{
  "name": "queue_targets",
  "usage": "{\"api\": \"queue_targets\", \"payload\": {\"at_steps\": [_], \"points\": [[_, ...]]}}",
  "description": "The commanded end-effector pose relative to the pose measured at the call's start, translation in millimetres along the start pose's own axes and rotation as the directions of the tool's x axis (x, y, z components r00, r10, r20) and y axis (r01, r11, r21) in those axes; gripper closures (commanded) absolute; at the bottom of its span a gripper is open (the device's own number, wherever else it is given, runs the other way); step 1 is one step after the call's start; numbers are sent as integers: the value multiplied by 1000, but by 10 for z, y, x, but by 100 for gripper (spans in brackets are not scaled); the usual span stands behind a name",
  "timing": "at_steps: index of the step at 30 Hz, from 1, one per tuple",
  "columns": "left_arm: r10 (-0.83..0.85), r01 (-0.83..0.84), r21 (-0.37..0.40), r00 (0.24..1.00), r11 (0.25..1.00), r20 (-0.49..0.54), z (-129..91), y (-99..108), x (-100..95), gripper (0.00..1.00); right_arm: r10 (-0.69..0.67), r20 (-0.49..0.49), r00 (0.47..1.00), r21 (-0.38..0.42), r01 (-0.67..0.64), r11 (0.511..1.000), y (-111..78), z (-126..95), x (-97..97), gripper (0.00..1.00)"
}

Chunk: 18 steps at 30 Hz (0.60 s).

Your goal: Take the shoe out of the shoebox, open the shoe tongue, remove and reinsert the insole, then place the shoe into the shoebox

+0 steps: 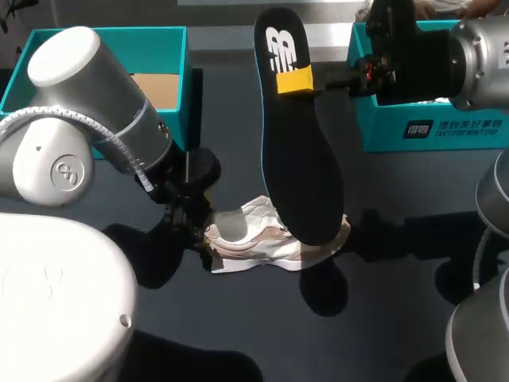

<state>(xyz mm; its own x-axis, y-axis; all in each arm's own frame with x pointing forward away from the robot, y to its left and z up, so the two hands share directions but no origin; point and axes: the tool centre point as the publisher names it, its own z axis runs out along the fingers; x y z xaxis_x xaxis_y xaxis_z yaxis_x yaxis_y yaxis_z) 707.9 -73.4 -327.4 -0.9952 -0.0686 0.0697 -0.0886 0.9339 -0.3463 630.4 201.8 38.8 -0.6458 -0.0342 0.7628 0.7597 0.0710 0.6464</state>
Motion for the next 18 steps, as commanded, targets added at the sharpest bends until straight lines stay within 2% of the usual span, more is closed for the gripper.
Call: {"api": "queue_targets", "payload": {"at_steps": [1, 8, 18], "points": [[-17, 7, -276, 999, 961, -32, -38, -74, -77, 0, 1, 1, 1000, 1, -1, 1000, 1, 23, -6, 100], [7, -18, -326, 999, 945, -36, -80, -94, -73, 0, 1, 1, 1000, 1, -1, 1000, 1, 23, -6, 100], [-3, -9, -299, 999, 954, -37, -102, -161, -47, 0, 1, 1, 1000, 1, -1, 1000, 1, 23, -6, 100]]}}
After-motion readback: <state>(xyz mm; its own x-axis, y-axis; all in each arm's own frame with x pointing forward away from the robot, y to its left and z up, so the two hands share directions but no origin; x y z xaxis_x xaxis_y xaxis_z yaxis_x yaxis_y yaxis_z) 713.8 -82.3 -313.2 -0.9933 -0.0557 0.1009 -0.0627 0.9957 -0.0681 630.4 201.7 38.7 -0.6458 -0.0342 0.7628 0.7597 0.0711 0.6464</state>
